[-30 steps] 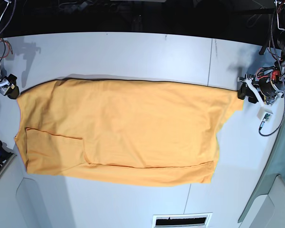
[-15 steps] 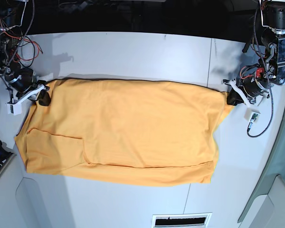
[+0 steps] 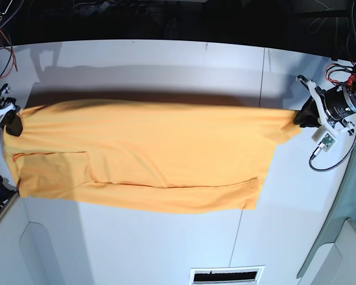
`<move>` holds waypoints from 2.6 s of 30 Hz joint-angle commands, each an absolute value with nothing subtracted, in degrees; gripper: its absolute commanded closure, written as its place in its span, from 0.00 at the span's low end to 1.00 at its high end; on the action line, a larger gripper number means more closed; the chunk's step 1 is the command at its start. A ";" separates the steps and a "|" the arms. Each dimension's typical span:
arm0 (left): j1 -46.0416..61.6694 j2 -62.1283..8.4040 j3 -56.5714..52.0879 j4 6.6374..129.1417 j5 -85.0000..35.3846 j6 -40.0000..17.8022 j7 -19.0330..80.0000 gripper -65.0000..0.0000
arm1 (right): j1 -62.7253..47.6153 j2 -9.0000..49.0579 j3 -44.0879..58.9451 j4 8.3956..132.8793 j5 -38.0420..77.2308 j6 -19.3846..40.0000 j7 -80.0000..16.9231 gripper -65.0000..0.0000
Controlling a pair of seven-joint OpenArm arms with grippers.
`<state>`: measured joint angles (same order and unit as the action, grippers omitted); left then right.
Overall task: Layout the t-shirt on the table in an organized manner, then fold the t-shirt properly
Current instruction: 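Lift the shirt edge with both grippers and drag it across, then regrasp the shirt corner with the right gripper and pull it outward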
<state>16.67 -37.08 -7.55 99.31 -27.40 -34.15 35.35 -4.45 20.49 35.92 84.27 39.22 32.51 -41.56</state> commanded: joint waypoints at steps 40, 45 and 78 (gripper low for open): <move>2.24 -30.33 -8.16 74.32 -33.67 -33.95 40.80 0.62 | 25.04 11.77 15.03 67.59 26.59 28.27 -40.18 0.45; 1.98 -30.30 -8.16 74.32 -33.67 -33.93 40.75 0.62 | 26.94 8.99 5.23 67.18 23.35 27.35 -42.35 0.45; 3.84 -31.59 -8.29 74.32 -37.52 -35.64 40.84 0.62 | 13.54 12.49 24.93 66.50 21.43 27.49 -31.03 0.55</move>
<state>4.45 -30.48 -7.86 73.52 -36.71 -35.09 41.78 12.16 11.73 24.95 65.71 20.60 27.18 -32.25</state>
